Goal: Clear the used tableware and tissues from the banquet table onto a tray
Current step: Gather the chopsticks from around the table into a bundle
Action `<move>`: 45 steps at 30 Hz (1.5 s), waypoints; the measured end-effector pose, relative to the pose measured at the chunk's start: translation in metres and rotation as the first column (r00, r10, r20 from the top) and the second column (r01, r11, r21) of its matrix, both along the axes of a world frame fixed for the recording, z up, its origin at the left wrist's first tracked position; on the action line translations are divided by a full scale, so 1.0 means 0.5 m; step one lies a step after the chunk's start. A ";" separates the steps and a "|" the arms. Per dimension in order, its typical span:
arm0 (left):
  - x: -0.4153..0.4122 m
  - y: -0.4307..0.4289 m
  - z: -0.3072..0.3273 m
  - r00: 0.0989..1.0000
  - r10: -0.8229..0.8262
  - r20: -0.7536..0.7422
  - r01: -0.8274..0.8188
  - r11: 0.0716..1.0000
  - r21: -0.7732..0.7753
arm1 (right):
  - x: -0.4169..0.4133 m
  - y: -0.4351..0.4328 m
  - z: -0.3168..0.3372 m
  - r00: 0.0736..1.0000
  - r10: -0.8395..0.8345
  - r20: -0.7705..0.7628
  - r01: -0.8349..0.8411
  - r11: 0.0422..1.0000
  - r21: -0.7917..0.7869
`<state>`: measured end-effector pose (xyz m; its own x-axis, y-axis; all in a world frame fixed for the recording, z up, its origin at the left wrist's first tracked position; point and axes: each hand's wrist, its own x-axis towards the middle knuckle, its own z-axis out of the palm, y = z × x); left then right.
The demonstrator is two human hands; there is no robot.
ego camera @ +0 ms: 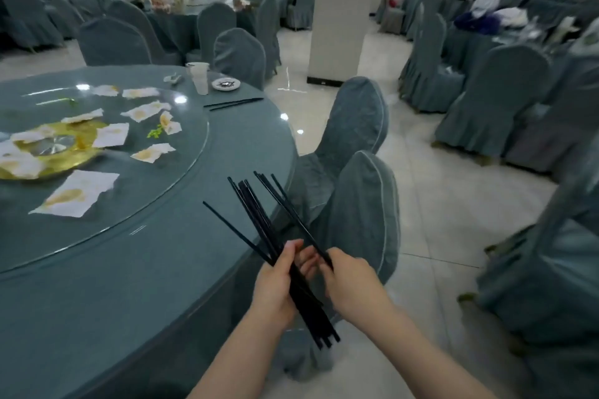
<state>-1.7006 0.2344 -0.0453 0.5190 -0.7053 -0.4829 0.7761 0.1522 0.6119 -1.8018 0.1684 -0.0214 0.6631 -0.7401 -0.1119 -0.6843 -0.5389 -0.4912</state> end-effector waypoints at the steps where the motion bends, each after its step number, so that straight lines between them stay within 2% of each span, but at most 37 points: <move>1: -0.033 -0.039 0.004 1.000 -0.002 0.003 0.002 1.000 -0.017 | -0.031 -0.030 0.003 0.999 -0.027 -0.019 0.027 0.999 -0.030; 6: -0.200 -0.236 0.026 0.998 -0.058 -0.024 0.056 0.996 -0.075 | -0.191 -0.198 0.029 0.989 -0.030 -0.143 0.011 0.991 -0.132; 12: -0.344 -0.406 0.023 0.991 -0.125 0.043 0.126 0.992 -0.022 | -0.334 -0.361 0.042 0.955 -0.019 -0.296 -0.040 0.981 -0.192; 16: -0.393 -0.509 0.018 0.987 -0.148 0.055 0.147 0.989 0.023 | -0.373 -0.430 0.015 0.955 -0.068 -0.289 0.005 0.977 -0.214; 19: -0.403 -0.589 0.004 0.990 -0.141 -0.001 0.141 0.990 0.026 | -0.385 -0.496 -0.010 0.952 -0.099 -0.290 0.008 0.955 -0.298; 24: -0.388 -0.752 -0.030 0.989 -0.110 -0.100 0.112 0.994 0.017 | -0.398 -0.645 -0.041 0.959 -0.022 -0.283 -0.071 0.947 -0.315; 30: -0.315 -0.991 -0.043 0.982 -0.069 -0.178 0.067 0.998 -0.018 | -0.397 -0.931 -0.032 0.976 0.036 -0.216 -0.043 0.999 -0.027; 32: -0.279 -1.059 -0.035 0.983 -0.023 -0.183 0.020 1.000 -0.017 | -0.393 -1.008 -0.029 0.997 -0.001 -0.075 0.010 0.994 0.109; 33: -0.262 -1.090 -0.030 0.985 -0.014 -0.175 0.010 1.000 -0.024 | -0.389 -1.039 -0.029 0.993 -0.102 0.062 0.083 0.965 0.249; 34: -0.249 -1.120 -0.026 0.986 -0.011 -0.166 0.005 0.999 -0.038 | -0.382 -1.065 -0.028 0.949 -0.253 0.188 0.155 0.894 0.420; 36: -0.231 -1.175 -0.018 0.989 0.004 -0.149 -0.014 0.998 -0.065 | -0.362 -1.116 -0.036 0.801 -0.523 0.292 0.211 0.703 0.679; 39: -0.222 -1.248 -0.007 0.993 0.026 -0.112 -0.034 0.997 -0.070 | -0.323 -1.188 -0.051 0.589 -0.770 0.245 0.189 0.425 0.885; 40: -0.221 -1.273 -0.003 0.995 0.024 -0.094 -0.032 0.996 -0.081 | -0.307 -1.214 -0.053 0.543 -0.807 0.232 0.155 0.368 0.917; 45: -0.223 -1.411 0.008 0.998 -0.020 0.062 0.027 0.992 -0.123 | -0.231 -1.372 -0.063 0.478 -0.839 0.258 0.064 0.326 0.943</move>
<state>-1.8119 -0.4710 -0.0411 0.5274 -0.7698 -0.3596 0.7425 0.2118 0.6354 -1.9176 -0.5175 -0.0528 0.3678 -0.7496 -0.5503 0.0683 0.6119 -0.7880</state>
